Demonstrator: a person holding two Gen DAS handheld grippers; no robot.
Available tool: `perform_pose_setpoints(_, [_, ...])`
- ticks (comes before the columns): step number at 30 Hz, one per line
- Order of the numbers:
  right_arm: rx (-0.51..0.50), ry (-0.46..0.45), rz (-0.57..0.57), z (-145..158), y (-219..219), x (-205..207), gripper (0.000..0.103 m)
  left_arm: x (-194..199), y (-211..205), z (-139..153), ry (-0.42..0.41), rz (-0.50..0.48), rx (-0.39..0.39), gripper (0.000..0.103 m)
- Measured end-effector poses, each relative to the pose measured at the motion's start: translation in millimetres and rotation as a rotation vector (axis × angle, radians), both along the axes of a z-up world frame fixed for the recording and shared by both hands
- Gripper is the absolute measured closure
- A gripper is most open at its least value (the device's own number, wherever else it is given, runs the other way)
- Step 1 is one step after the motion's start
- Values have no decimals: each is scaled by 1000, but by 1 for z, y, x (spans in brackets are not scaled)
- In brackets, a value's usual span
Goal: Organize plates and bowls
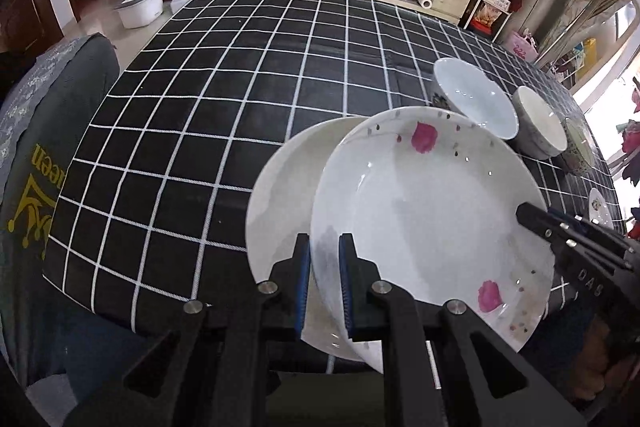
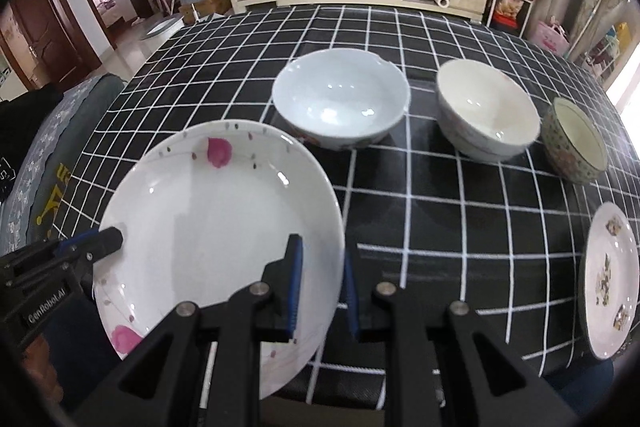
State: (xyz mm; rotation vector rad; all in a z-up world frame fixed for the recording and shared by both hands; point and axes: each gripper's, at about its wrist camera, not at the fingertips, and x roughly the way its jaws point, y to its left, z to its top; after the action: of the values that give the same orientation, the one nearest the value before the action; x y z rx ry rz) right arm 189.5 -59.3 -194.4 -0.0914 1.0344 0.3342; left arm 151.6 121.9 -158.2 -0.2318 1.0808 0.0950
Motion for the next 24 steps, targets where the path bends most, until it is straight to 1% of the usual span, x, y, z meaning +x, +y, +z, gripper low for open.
perform_pose_setpoints(4, [-9,-4,19,1,12,5,80,6,13,-8,15,18,-22,91])
perform_pose_setpoints(8, [-4,28,27,-6,20,10,80,8,24,-16,24,36,-35,91])
perform_pose_setpoints(14, [-20,51,37,-14,33,10,80,3,34,-15,11,59,-27,93])
perform_pose_setpoints(17, [-19,70,43,-20,36,10,80,2,35,-13,10,65,-9,93])
perform_pose_setpoints(22, [-34,62,52,-15,36,7,80,-1,37,-10,14,86,-4,92])
perform_pose_setpoints(24, [-36,42,33,-10,31,7,80,-5,38,-7,12,104,-5,92])
